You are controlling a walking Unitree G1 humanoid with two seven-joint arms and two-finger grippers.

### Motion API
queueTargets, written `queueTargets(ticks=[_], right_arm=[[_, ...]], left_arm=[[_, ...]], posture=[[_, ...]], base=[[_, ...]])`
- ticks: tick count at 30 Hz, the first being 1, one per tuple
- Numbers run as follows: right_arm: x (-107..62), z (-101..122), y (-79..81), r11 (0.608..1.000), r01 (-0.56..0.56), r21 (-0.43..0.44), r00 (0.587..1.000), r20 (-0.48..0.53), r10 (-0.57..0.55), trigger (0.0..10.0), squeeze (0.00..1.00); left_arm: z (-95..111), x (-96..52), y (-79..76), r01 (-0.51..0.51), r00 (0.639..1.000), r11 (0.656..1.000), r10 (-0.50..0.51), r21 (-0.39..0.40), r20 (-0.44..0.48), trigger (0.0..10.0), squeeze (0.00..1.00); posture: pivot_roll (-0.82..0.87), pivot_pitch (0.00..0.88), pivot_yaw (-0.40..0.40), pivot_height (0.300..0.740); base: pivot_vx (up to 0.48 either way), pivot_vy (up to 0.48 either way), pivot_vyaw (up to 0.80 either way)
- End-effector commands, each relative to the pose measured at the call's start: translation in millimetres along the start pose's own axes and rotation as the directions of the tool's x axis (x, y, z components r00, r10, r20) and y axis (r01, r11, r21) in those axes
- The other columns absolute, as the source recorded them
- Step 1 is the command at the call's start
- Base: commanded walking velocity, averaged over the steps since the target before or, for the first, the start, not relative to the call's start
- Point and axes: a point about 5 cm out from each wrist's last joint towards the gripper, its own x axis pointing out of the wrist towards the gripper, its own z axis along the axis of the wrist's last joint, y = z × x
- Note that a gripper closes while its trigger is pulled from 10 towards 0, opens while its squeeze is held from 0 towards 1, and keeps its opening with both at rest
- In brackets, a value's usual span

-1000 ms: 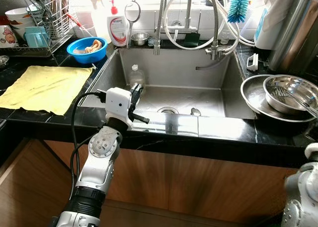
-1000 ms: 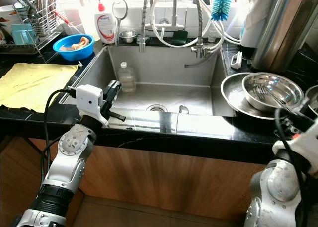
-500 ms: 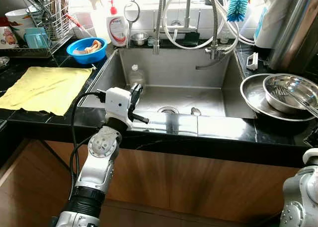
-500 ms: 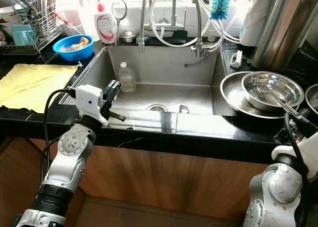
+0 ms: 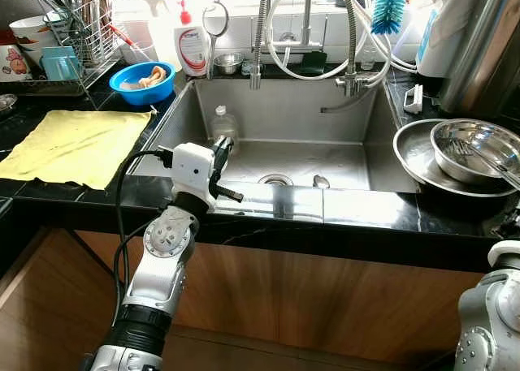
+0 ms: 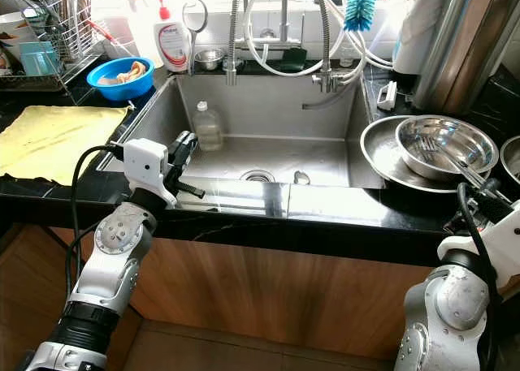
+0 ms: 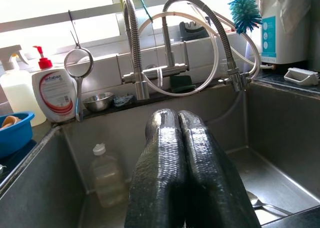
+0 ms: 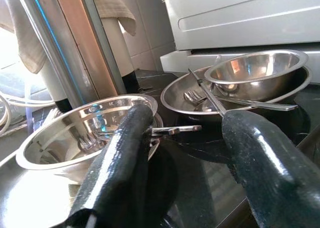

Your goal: Kitchen organization

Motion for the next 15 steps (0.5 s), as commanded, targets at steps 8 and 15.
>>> queueTargets(ticks=[8, 15], right_arm=[[0.2, 0.3, 4.8, 1.0, -0.019, 0.011, 1.0, -0.003, 0.019, 0.0, 0.0], [1.4, 2.6, 7.4, 0.999, -0.032, 0.012, 0.999, 0.009, 0.032, 0.2, 0.0]], left_arm=[[-0.1, -0.7, 3.5, 0.002, 1.0, 1.0, -0.002, 0.021, -0.01, 10.0, 0.0], [-0.4, -0.5, 4.2, 0.001, 1.0, 1.0, 0.0, 0.026, -0.013, 10.0, 0.0]], posture=[[-0.06, 0.0, 0.076, 0.74], [-0.06, 0.0, 0.078, 0.74]], base=[[0.0, 0.0, 0.0], [0.0, 0.0, 0.0]])
